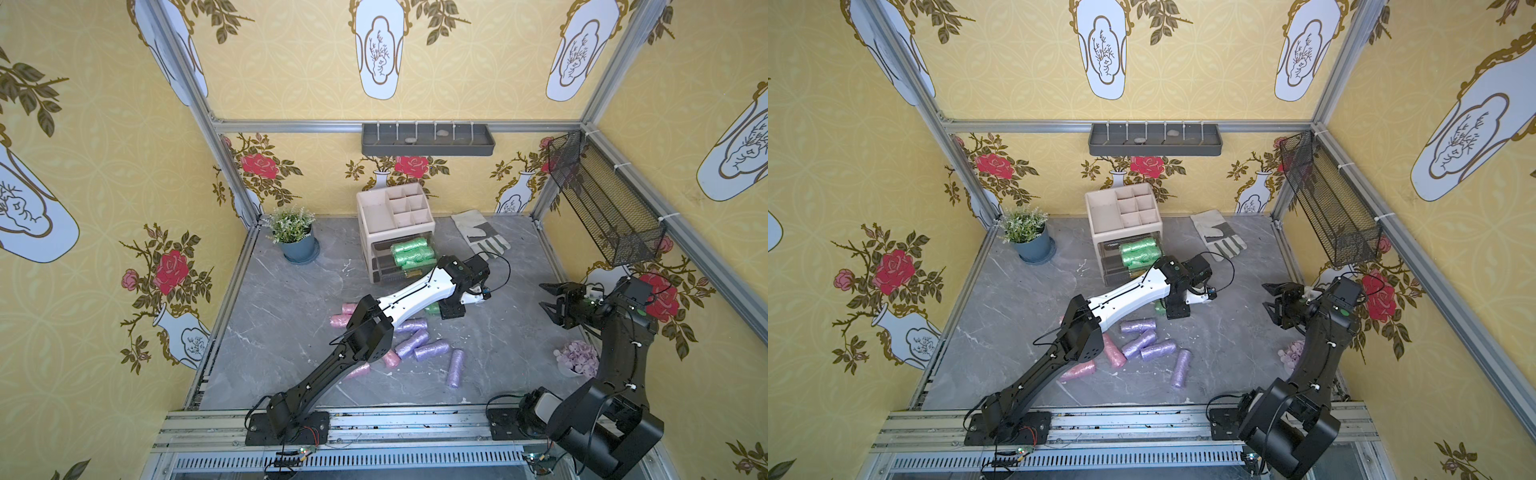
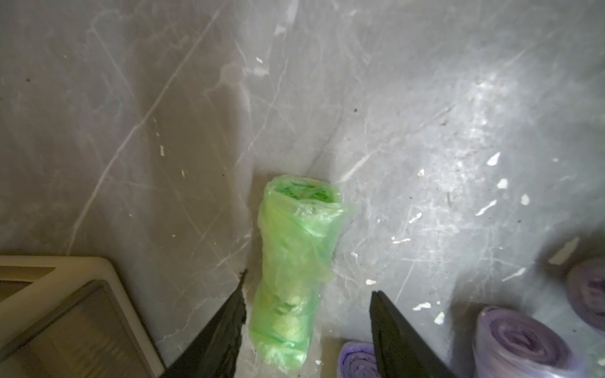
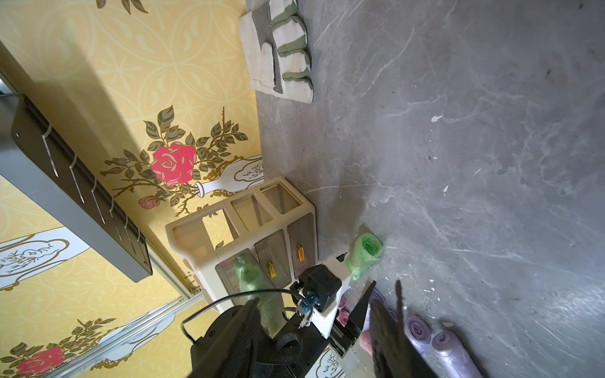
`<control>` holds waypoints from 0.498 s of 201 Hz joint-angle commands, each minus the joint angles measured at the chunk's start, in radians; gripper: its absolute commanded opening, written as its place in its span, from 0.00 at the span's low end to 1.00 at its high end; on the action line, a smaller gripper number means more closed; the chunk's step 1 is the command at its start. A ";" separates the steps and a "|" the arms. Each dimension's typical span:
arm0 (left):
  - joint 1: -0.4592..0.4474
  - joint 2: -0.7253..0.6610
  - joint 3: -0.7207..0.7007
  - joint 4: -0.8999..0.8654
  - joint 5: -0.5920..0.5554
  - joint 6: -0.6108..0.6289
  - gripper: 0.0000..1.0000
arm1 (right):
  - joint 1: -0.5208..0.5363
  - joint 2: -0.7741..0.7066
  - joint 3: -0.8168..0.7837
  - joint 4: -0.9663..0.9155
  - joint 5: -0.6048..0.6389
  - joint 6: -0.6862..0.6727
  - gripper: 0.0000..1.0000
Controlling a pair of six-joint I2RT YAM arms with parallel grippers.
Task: Sort the rolls of trash bags by color and place them into the drawer
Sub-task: Pick up the roll of trash bags from the center of the board.
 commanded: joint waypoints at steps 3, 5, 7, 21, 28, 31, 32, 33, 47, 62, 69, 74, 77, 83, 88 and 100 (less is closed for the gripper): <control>0.005 0.028 0.018 -0.005 0.001 0.019 0.62 | 0.000 0.000 -0.006 0.028 -0.015 0.007 0.55; 0.006 0.028 0.019 -0.004 0.001 0.019 0.62 | 0.000 0.000 -0.005 0.029 -0.016 0.007 0.55; 0.006 0.029 0.019 -0.004 0.002 0.021 0.62 | 0.000 0.001 -0.006 0.030 -0.016 0.007 0.55; 0.007 0.035 0.019 -0.003 0.003 0.021 0.62 | 0.000 0.001 -0.010 0.035 -0.017 0.008 0.55; 0.008 0.039 0.019 -0.003 0.003 0.022 0.62 | 0.000 0.001 -0.013 0.036 -0.017 0.010 0.55; 0.007 0.040 0.019 -0.002 0.003 0.022 0.62 | 0.000 0.001 -0.012 0.036 -0.018 0.010 0.55; 0.007 0.040 0.019 -0.002 0.003 0.022 0.62 | -0.001 0.001 -0.013 0.036 -0.017 0.010 0.55; 0.007 0.041 0.018 -0.002 0.003 0.022 0.62 | 0.000 0.001 -0.013 0.037 -0.017 0.010 0.55; 0.007 0.046 0.020 -0.001 0.005 0.023 0.61 | 0.000 0.001 -0.021 0.042 -0.023 0.013 0.55; 0.007 0.053 0.020 -0.005 0.004 0.025 0.60 | 0.000 0.001 -0.024 0.045 -0.023 0.013 0.55; 0.007 0.056 0.020 -0.006 0.004 0.025 0.59 | 0.000 0.002 -0.025 0.046 -0.023 0.012 0.55; 0.007 0.058 0.020 -0.006 0.003 0.025 0.59 | 0.000 0.003 -0.027 0.046 -0.023 0.013 0.55; 0.007 0.060 0.020 -0.007 0.003 0.025 0.58 | 0.000 0.003 -0.027 0.046 -0.022 0.013 0.55; 0.007 0.060 0.020 -0.006 0.002 0.024 0.57 | 0.000 0.004 -0.028 0.048 -0.021 0.012 0.55; 0.007 0.061 0.019 -0.006 0.003 0.023 0.56 | 0.000 0.005 -0.030 0.050 -0.021 0.013 0.55; 0.007 0.059 0.016 -0.004 0.010 0.019 0.54 | 0.000 0.008 -0.033 0.055 -0.022 0.015 0.55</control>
